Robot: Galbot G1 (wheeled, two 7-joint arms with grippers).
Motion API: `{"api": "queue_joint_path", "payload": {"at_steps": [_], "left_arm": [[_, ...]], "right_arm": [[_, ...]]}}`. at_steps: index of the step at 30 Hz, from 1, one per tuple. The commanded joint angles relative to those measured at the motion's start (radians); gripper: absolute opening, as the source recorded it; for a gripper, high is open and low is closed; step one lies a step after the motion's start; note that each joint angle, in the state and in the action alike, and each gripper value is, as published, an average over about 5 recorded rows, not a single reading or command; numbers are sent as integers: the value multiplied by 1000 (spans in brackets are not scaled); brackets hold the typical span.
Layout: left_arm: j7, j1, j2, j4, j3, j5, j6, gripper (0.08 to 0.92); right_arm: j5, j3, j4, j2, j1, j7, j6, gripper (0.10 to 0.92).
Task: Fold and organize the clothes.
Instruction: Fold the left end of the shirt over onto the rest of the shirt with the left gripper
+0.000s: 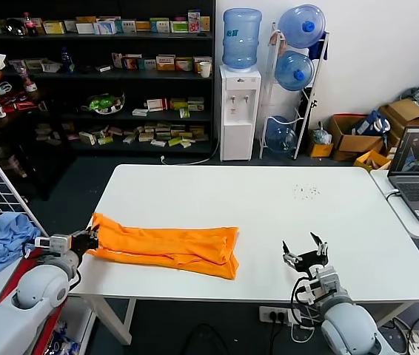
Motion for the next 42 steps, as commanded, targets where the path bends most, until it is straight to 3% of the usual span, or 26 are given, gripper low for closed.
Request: {"api": "queue_joint_path", "payload": {"at_steps": [1,8,23,29,34,42], "left_arm": [[-139,12,-94,-343,88,-182,25,131],[-200,-32,-234,-356,233,-203,35,131],[-187,-167,-518,-95,365,-68,4,131],[-146,-163,-531,-62,369,-34,-59,153],[-143,-141,-535,-80,330,-51,-121,283],[-86,-68,-356,-154,266,-34,-137,517]], "right_arm": [[-37,2,-8,19,1,2,14,823],[-50,-1,-24,42,11,6,15,823],[-52,7,-46,60,18,8,16,823],[-47,5,-55,55,29,9,15,823],[-45,-7,-60,56,39,9,13,823],[-38,-8,-55,50,36,7,14,823]]}}
